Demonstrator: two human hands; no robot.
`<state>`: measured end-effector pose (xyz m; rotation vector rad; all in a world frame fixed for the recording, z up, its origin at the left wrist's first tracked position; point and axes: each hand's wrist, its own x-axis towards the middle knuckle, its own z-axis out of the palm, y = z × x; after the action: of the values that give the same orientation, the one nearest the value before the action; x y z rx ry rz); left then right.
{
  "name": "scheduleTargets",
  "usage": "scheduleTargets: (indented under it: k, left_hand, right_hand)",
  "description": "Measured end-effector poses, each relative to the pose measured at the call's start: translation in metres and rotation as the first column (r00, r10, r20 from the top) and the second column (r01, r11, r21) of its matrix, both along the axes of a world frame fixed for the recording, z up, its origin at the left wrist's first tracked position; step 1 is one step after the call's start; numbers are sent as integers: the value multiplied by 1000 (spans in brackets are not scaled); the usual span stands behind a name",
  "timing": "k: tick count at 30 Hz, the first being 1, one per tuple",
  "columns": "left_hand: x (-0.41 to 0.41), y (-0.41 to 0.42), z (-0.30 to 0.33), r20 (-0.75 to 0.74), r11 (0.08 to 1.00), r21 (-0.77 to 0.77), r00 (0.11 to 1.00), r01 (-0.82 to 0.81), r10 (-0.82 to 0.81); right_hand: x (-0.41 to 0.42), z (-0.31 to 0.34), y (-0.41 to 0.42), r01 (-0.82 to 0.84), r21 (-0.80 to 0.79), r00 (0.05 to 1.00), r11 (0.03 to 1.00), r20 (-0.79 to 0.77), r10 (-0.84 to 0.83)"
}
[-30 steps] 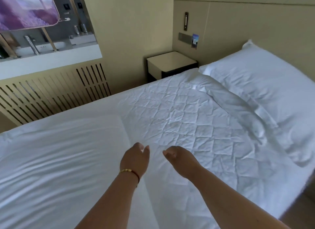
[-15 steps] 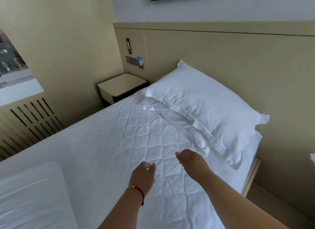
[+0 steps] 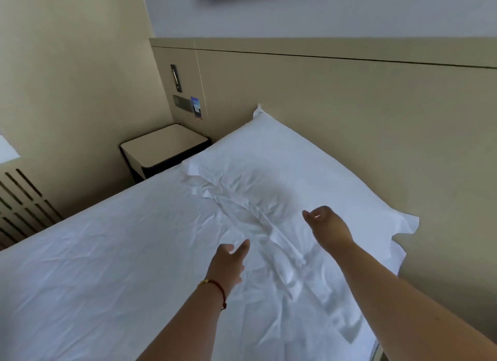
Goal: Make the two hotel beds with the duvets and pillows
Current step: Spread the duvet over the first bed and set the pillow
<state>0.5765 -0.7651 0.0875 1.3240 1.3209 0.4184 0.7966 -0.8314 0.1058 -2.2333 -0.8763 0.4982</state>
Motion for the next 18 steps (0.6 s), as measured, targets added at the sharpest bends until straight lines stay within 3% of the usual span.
scheduleTargets:
  k: [5, 8, 12, 18]
  left_hand:
    - [120, 49, -37, 112, 972, -188, 980, -140, 163]
    - [174, 71, -56, 105, 950, -228, 965, -211, 240]
    - [217, 95, -76, 111, 915, -242, 928, -322, 355]
    - [228, 110, -86, 202, 840, -322, 835, -437, 512]
  right_hand:
    - [138, -9, 68, 42, -23, 996, 999, 76, -40]
    - [200, -18, 107, 54, -109, 990, 993, 136, -39]
    - [247, -33, 151, 19, -226, 1000, 974, -4, -20]
    - [244, -58, 175, -76, -147, 990, 986, -132, 56]
